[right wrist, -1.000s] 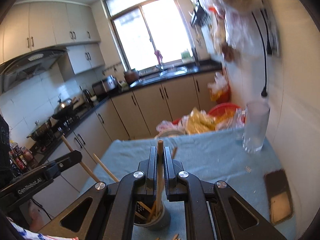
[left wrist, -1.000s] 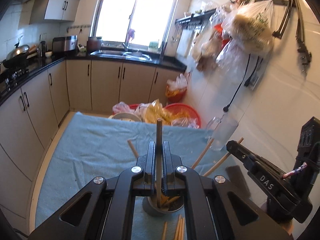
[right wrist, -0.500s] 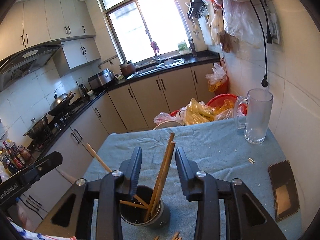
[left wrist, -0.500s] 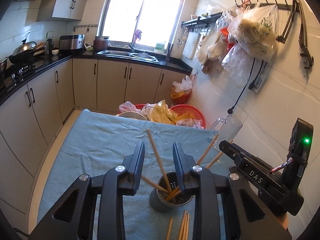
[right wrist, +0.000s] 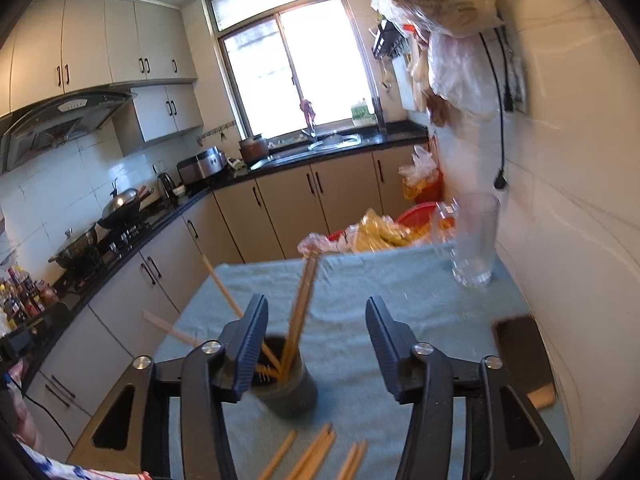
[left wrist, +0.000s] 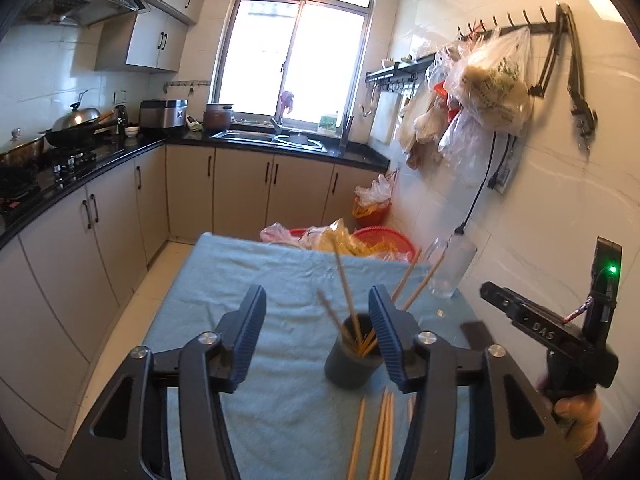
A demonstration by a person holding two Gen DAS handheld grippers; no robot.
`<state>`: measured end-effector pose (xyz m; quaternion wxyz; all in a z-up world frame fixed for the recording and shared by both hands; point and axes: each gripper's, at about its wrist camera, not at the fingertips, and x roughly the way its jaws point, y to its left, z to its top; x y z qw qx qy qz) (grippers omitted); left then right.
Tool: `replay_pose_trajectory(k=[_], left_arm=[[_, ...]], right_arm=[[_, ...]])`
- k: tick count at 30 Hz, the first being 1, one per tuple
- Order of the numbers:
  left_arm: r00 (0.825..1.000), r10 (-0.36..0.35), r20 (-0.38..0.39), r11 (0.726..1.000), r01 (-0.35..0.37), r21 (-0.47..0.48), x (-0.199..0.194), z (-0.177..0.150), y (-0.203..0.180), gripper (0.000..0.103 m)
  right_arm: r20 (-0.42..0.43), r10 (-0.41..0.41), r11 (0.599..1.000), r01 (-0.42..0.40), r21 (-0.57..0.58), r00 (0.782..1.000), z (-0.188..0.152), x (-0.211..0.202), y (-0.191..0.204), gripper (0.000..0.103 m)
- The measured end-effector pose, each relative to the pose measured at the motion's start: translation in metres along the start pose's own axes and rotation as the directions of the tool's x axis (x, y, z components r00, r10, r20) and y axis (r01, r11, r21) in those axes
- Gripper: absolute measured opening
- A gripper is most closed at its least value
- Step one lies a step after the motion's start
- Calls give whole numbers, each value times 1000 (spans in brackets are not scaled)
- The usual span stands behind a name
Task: Organize utensils
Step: 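Move the left tool back to the chopsticks and grasp a third one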
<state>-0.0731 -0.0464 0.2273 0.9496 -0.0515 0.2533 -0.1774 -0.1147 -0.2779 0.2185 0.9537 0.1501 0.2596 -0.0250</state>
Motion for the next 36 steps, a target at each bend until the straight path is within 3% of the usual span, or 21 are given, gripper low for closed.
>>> replay_pose_trajectory(k=[4,9,13,14,20,26,31,33,36], left_arm=[[997,4,-72,1000,-4,0,5,-33,5,55],[969,-25,-247,1000,24,-6,34,-88,4,55],[941,-22,-337,996,50,76,57,-123,-13,55],[936,-25,-352,994,60,89,62,-129,-18,54],[893,-53,-446,982,128,141,91,-157,-43,41],[855,-35,-517,982,126,142,127,-170,-47,22],[841,-19,-541,980,124,158,146,-174,-51,21],[843,-5,-538,977,119,178,150,-172,-53,21],[841,12,-542,975,111,193,156,-169,-57,20]], right_arm=[[-99,-18,1000,19,10,995,-46,-2,-15,58],[-252,-4,1000,11,26,968,-112,12,-32,58],[-348,15,1000,-20,-12,937,-150,24,-30,31],[-367,15,999,-26,-24,930,-157,27,-29,29],[-405,-8,997,-25,-75,914,-177,40,-23,25],[-419,-17,996,-21,-86,908,-179,52,-19,25],[-427,-14,999,-8,-51,904,-176,56,-25,22],[-429,-19,999,1,-42,903,-176,55,-29,21],[-439,-30,999,12,-43,898,-176,55,-34,11]])
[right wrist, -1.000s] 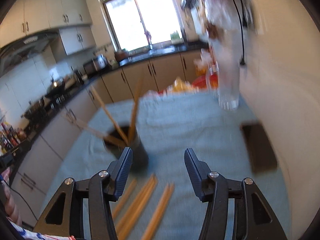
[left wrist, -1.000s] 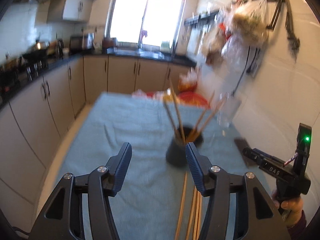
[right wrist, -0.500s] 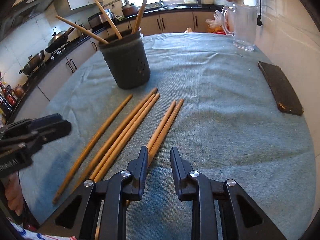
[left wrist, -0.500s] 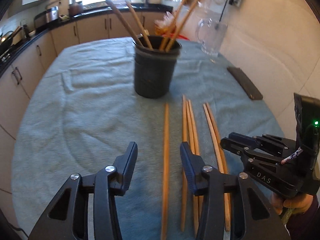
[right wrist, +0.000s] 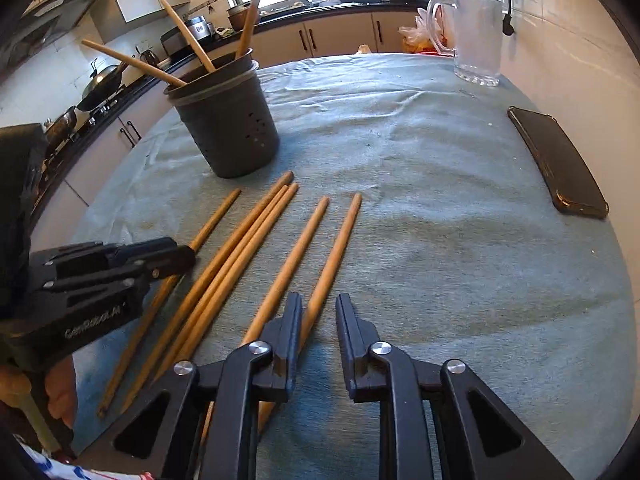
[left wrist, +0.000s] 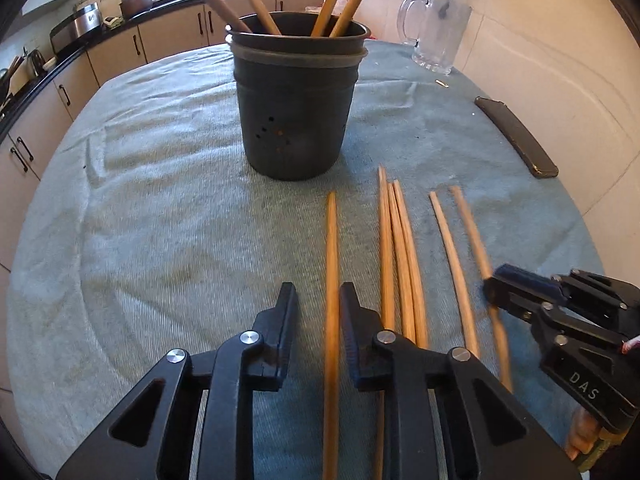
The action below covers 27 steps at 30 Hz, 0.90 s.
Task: Organize utensils
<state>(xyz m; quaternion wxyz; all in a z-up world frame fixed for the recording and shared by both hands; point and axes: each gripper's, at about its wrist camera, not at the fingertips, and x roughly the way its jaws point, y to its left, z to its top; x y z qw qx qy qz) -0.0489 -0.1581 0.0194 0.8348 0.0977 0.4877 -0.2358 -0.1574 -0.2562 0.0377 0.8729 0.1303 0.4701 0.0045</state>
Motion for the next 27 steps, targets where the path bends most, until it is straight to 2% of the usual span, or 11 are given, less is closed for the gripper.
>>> replay_pose_trajectory(k=[2,3,6,9,12,14,15,22,27], left_arm=[[1000,28,-3,999,-28,-15,2,2,1,7],[1000,27,-6,999,-28,-33,3,3,4,7],[999,-32,-35,990,27,-142,-2,0,23,7],[997,-51,-63,980,38,-196,-9,-9,36,7],[994,-68,-82,979,51,-196,-15,-18,39,7],[992,-82,-96,978,62,-200,-16,-20,40,7],[991,-86,-104,978,64,-198,-16,-18,40,7],[988,-53,-142,988,31,-153,-6,0,33,7],[990,-37,-139,989,17,-145,1,13,30,7]], right_arm=[[-5,-3,1000,3,-2,1000,-1,-2,-2,11],[-8,-2,1000,2,1,1000,-1,-3,-4,10],[-16,-6,1000,6,-1,1000,-3,-6,-9,10],[-30,-20,1000,20,-8,999,-7,-12,-17,10],[-53,-38,999,36,-33,998,-11,-17,-22,11],[-65,-52,998,50,-42,996,-11,-18,-24,21],[-70,-59,997,56,-45,996,-11,-18,-25,22],[-120,-94,994,87,-62,988,8,-6,-25,22],[-144,-111,993,103,-63,983,24,6,-22,22]])
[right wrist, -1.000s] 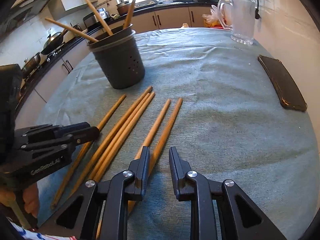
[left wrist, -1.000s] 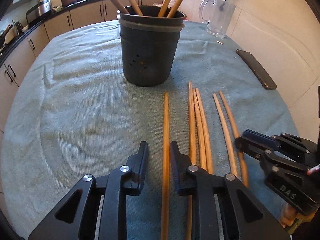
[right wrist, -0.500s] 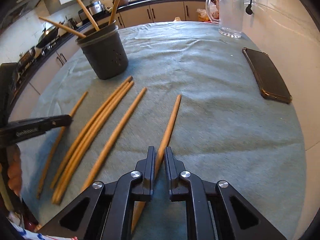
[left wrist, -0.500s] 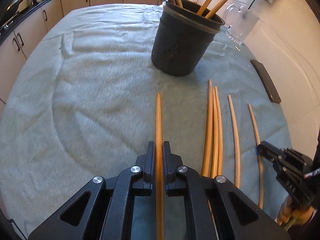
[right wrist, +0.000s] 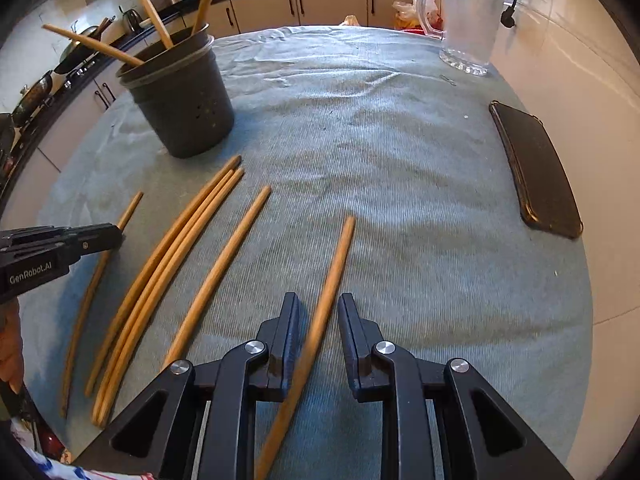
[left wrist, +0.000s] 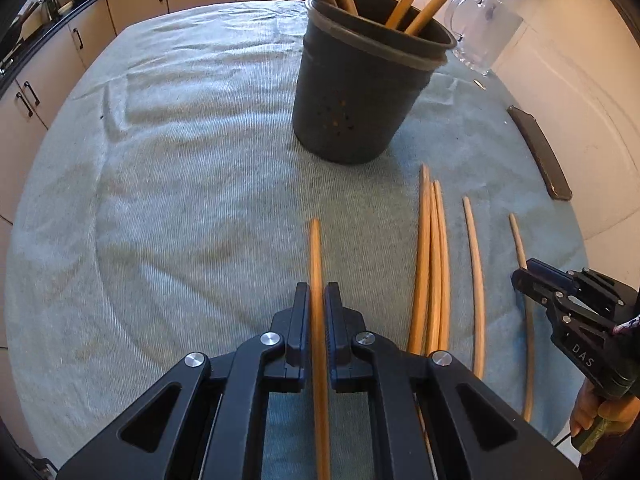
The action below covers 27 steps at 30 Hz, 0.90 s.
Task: Organize utensils
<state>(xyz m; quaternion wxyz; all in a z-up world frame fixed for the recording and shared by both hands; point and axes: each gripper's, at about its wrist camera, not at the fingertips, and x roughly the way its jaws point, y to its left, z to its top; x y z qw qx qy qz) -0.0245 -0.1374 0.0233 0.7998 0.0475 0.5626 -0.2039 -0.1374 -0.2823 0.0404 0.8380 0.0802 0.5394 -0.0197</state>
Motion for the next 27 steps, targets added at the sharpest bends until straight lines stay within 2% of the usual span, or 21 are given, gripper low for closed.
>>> replay_pose_trajectory(k=[4,8,11,13,16,19,22,27], left_arm=[[1000,-3,26,1000,3,-5,3,5,3,7],[999,-2,53,1000,1,13,4,5,2,6],[997,10,72,1000,-12,26,6,5,-1,5],[995,20,93,1000,-20,3,0,3,2,5],[990,3,139,1000,1,-22,-19,2,7,5],[977,-7,213,999,14,-32,-48,-1,8,5],[957,-21,289,999,33,-36,-81,-8,10,5],[913,-46,405,998,58,-17,-133,-22,5,5]], right_arm=[[-2,-23,1000,23,-3,1000,11,5,3,21],[22,-54,998,54,-11,998,18,10,8,10],[46,-67,998,68,-13,997,17,10,10,7],[56,-39,999,39,3,998,16,6,7,6],[125,-8,1000,5,20,992,13,-13,3,6],[209,27,999,-35,37,978,10,-41,1,6],[289,26,998,-39,39,957,2,-71,1,6],[391,26,999,-40,30,920,-11,-113,10,6]])
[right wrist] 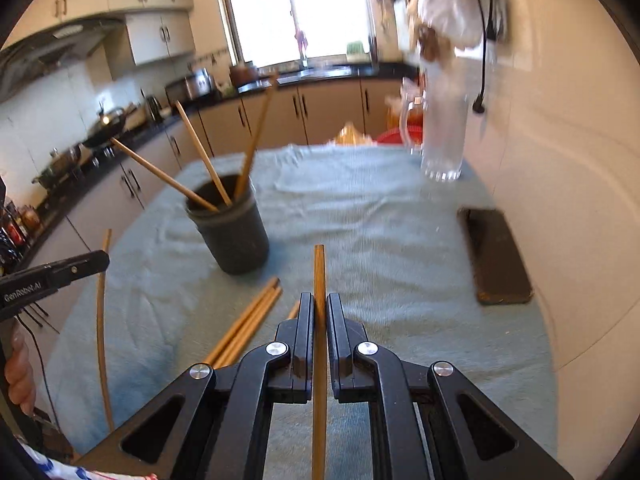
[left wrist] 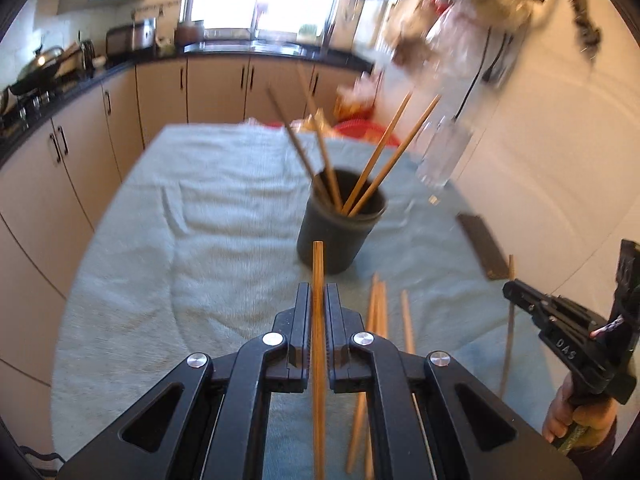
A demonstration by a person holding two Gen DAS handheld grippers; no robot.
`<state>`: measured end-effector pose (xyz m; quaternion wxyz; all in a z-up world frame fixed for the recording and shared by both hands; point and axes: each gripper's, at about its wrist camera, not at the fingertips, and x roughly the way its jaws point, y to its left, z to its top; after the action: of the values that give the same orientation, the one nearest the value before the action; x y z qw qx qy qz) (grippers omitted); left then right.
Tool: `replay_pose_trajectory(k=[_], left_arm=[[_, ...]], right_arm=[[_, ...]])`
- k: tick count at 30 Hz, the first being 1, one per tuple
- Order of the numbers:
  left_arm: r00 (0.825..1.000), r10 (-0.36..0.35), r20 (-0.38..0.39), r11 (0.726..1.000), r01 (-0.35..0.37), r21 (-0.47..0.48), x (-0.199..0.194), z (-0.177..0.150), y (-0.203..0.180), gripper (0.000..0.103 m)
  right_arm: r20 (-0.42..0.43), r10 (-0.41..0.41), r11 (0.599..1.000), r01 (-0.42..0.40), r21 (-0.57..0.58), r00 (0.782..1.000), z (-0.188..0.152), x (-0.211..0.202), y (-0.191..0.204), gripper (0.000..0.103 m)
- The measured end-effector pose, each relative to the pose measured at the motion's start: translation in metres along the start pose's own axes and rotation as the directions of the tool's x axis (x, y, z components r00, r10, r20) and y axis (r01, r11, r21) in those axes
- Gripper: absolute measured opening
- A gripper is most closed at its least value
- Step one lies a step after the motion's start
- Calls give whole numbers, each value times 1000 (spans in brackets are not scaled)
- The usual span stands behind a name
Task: Organize utensils
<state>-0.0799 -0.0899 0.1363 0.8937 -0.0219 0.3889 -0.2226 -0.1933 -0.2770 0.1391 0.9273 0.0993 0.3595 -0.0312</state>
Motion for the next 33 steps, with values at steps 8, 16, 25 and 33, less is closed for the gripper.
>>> replay_pose_trajectory(k=[8,16,25,33], left_arm=[[995,-26,97,999,22,41,-61,-23,-13,5],[985,-12,171,992,-10,125,-99,-44,-31,5],[982,12,188,988,-40,149,-110,-50,-43,5],[980,28,195,986,-59,153,-113,-50,-44,5]], right_arm=[[105,34,999,-33,-11,994,-6,-52,17,6],[152,43,998,-35,-54,987,-14,-81,30,6],[179,49,996,-35,-80,983,-20,-94,36,6],[188,52,997,-41,-65,981,-21,-99,32,6]])
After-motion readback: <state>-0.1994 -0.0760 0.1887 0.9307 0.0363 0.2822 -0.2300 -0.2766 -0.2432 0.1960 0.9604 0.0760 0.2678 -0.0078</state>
